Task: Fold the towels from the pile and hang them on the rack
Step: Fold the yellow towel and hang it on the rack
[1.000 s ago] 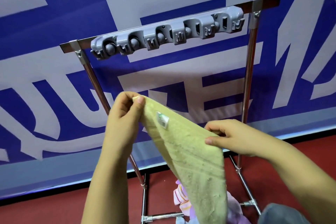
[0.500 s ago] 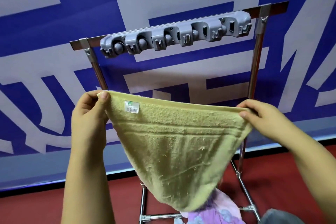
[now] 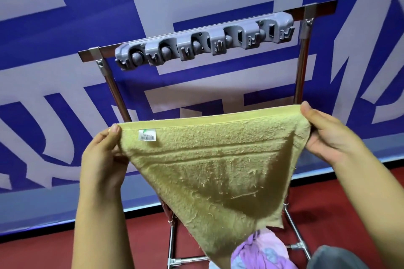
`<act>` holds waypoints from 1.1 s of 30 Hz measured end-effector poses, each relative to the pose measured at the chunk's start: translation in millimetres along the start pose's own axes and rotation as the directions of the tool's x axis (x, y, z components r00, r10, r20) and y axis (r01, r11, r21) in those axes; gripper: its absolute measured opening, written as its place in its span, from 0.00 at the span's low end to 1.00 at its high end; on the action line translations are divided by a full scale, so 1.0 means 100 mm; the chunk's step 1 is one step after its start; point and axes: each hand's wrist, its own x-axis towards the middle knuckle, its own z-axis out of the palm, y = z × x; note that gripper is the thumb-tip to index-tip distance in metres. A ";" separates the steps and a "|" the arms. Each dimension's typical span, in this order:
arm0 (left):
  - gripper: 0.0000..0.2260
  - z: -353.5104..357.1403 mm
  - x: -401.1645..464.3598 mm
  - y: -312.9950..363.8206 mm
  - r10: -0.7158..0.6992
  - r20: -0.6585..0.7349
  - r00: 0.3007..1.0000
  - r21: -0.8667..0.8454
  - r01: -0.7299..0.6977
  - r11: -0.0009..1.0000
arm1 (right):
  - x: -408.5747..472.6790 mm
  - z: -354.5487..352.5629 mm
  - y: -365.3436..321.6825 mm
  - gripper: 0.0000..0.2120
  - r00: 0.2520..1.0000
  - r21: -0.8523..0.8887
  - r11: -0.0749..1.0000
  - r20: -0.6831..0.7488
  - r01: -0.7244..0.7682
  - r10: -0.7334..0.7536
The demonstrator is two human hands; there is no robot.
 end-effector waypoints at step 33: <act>0.04 1.06 -1.10 -0.18 0.023 0.440 0.898 0.360 -0.200 0.911 | -0.80 0.97 0.23 0.05 0.918 -0.609 0.689 0.213 0.393 -0.336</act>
